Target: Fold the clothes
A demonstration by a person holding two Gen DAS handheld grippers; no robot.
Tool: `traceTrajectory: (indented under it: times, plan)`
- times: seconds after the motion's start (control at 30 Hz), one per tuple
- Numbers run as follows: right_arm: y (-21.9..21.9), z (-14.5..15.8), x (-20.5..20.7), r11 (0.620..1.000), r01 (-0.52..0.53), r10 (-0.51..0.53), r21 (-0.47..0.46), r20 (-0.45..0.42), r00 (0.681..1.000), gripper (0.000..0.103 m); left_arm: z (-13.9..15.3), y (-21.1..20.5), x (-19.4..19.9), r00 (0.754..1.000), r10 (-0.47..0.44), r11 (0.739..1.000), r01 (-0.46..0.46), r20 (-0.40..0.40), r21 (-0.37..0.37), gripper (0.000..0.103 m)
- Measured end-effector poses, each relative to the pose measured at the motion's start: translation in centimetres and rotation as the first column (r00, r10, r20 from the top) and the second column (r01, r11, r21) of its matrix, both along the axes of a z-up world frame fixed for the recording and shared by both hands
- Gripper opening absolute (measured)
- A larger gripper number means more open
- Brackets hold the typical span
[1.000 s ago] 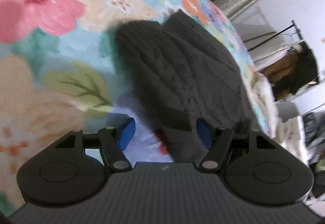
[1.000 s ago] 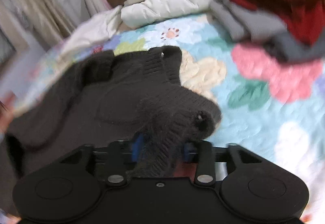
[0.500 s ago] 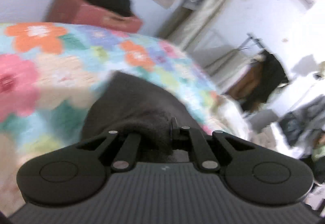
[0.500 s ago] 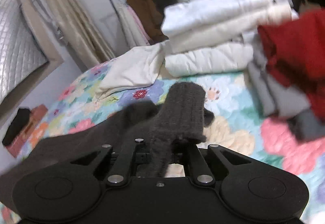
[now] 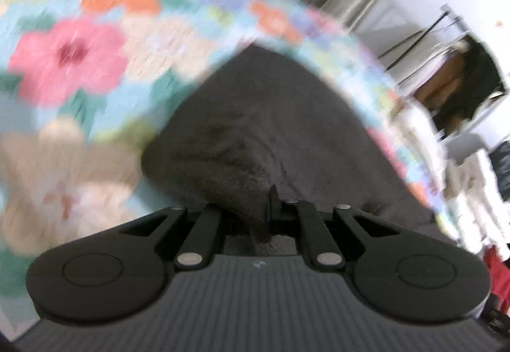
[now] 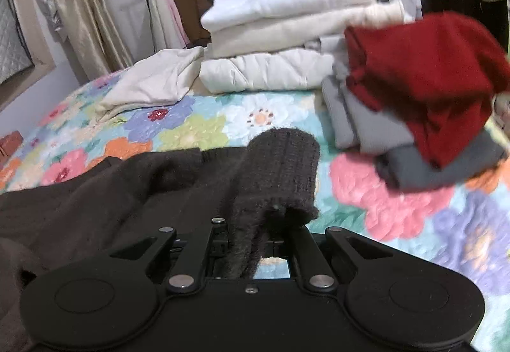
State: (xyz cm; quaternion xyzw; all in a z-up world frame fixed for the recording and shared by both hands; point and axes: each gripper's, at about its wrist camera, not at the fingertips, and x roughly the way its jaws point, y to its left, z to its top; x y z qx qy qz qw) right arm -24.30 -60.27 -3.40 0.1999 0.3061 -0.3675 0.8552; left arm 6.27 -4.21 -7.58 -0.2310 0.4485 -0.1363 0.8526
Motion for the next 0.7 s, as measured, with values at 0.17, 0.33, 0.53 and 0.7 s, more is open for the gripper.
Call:
traceTrajectory:
  times: [0.17,0.33,0.53,0.7]
  plan:
    - [-0.8,-5.1,-1.5,0.982,0.115,-0.1,0.15,-0.105,0.989,0.008,-3.5,-0.5,1.3,0.994,-0.009,0.997,0.017,-0.107,0.078,0.008]
    - [-0.8,-5.0,-0.9,0.992,0.089,-0.077,0.085,-0.14,0.987,0.008,-3.2,-1.4,0.9,0.996,-0.037,0.988,0.05,-0.086,0.144,0.008]
    - [-1.1,-5.5,-0.6,0.996,0.044,-0.027,0.077,-0.209,0.978,0.012,-3.2,-0.9,1.0,0.991,-0.055,0.992,0.069,-0.126,0.106,0.012]
    - [0.2,-4.7,-1.1,0.985,0.171,-0.163,0.021,-0.205,0.965,0.05,-3.1,-0.5,1.2,0.985,-0.071,0.994,0.084,-0.158,0.073,0.016]
